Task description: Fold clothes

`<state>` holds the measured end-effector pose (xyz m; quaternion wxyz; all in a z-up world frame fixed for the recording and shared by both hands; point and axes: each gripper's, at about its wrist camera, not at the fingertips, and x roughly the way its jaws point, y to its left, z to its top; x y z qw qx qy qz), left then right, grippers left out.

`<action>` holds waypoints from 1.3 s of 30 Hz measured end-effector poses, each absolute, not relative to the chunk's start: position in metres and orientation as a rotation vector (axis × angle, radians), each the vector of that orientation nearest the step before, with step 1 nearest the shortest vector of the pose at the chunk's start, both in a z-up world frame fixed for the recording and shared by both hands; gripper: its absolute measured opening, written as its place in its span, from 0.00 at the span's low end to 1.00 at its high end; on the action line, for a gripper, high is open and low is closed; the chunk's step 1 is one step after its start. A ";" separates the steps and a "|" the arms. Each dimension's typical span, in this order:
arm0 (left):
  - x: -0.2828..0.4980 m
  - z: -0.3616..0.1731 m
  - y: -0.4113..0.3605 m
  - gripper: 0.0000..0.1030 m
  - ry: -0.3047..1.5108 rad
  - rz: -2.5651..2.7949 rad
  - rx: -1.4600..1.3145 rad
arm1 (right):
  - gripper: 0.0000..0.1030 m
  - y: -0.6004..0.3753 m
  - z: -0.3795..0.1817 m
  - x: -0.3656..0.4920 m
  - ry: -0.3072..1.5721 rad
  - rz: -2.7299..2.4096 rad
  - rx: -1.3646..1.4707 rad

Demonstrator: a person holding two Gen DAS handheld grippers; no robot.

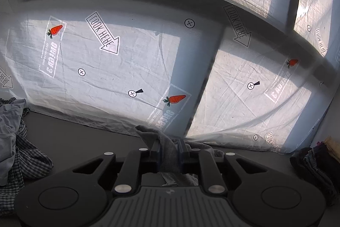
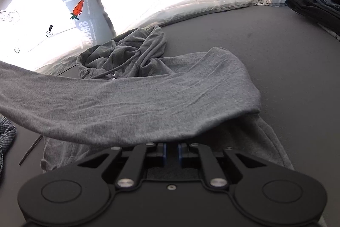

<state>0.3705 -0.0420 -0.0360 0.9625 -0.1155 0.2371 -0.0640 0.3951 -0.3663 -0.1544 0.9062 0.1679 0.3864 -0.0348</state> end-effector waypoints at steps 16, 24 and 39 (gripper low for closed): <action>0.392 -0.006 -0.076 0.17 0.398 -0.248 -0.257 | 0.01 -0.349 -0.127 0.359 0.729 0.023 0.360; 0.389 0.004 -0.087 0.17 0.364 -0.276 -0.250 | 0.01 -0.302 -0.142 0.383 0.689 0.148 0.149; 0.381 -0.033 -0.038 0.17 0.468 -0.034 -0.221 | 0.00 -0.357 -0.174 0.412 0.756 -0.076 0.278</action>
